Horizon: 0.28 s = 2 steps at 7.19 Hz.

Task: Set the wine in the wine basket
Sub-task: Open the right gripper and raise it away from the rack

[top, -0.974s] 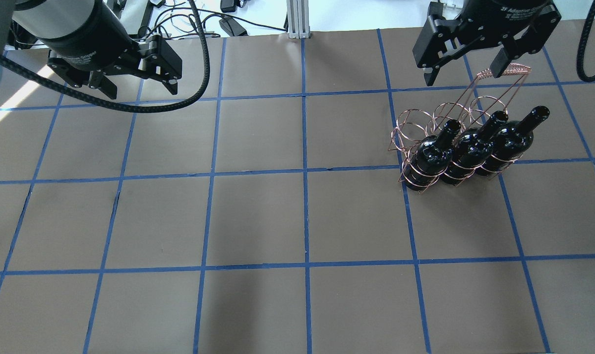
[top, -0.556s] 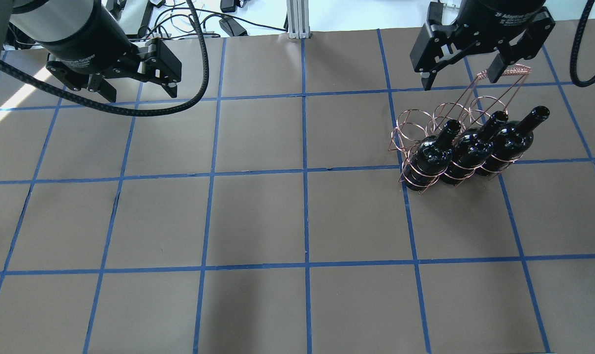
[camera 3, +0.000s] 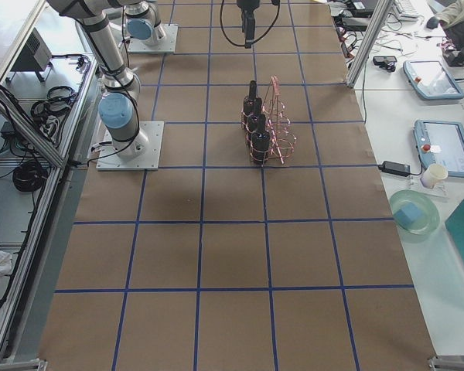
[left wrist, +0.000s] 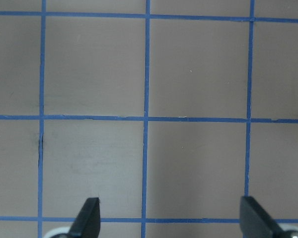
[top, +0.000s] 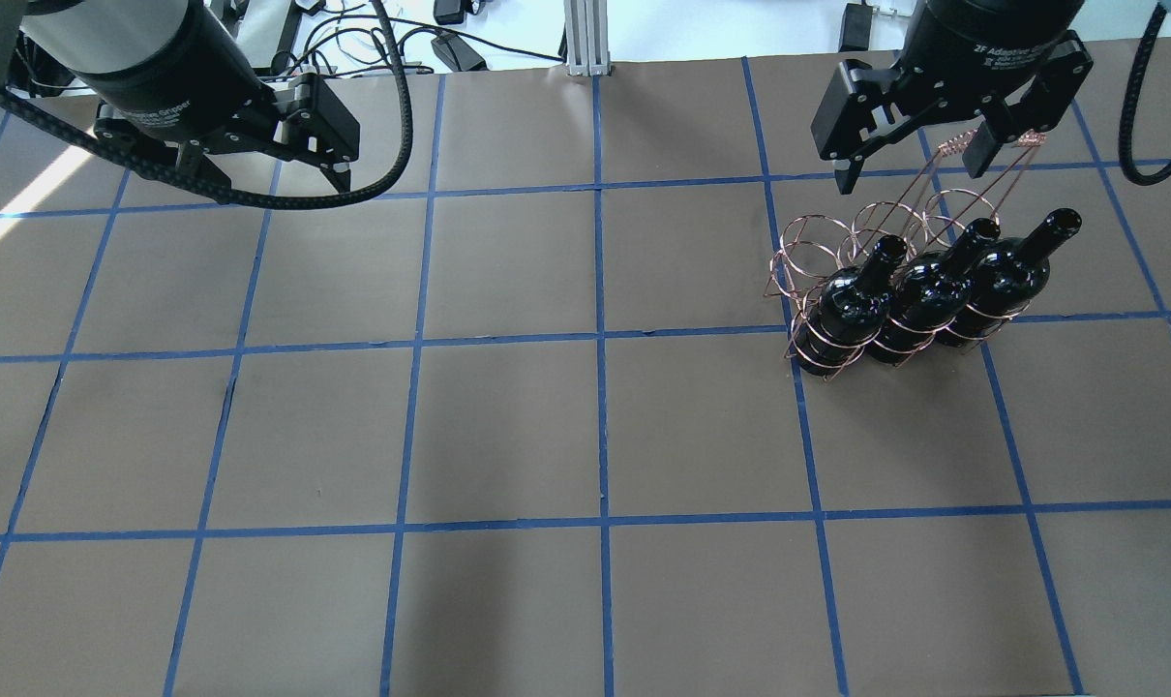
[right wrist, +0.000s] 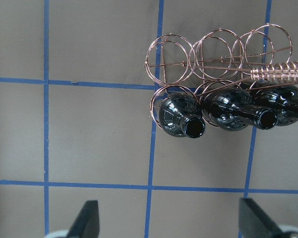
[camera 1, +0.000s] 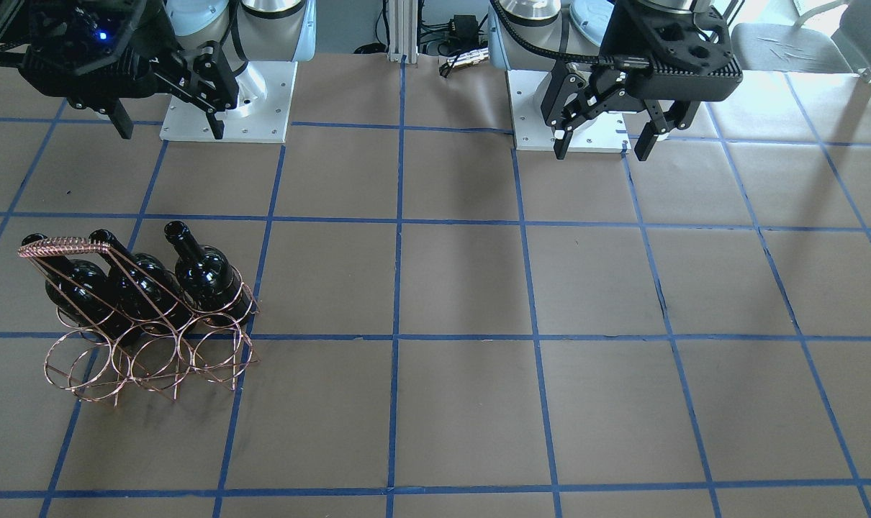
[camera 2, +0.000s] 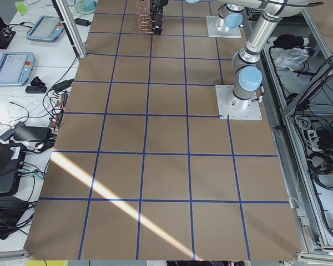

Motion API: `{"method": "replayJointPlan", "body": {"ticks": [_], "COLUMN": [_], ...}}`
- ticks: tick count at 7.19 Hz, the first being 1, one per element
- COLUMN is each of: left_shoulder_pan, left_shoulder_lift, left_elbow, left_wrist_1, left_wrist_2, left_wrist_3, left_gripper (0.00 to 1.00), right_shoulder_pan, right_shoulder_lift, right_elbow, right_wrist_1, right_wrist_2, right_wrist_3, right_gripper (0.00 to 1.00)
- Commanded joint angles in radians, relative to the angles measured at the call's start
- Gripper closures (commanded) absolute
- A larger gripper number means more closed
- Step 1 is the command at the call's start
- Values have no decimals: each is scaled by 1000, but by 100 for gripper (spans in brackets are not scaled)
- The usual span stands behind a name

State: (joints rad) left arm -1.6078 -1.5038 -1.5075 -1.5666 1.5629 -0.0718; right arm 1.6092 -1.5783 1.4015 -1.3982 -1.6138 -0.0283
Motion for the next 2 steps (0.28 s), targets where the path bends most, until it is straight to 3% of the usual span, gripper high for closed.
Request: {"method": "replayJointPlan", "body": {"ticks": [1, 2], "left_shoulder_pan": [0, 0], "left_shoulder_lift": [7, 7], "left_elbow": [3, 3], "left_wrist_1": [-42, -43], "left_wrist_2": [-3, -3], "left_wrist_3": [1, 0], "left_gripper": [0, 0], "right_shoulder_pan": [0, 0], "right_shoulder_lift": [-2, -2], "right_elbow": [2, 2], "right_wrist_1": [1, 1], "right_wrist_2": [-38, -40], "right_wrist_3": [-8, -10], "right_gripper": [0, 0]}}
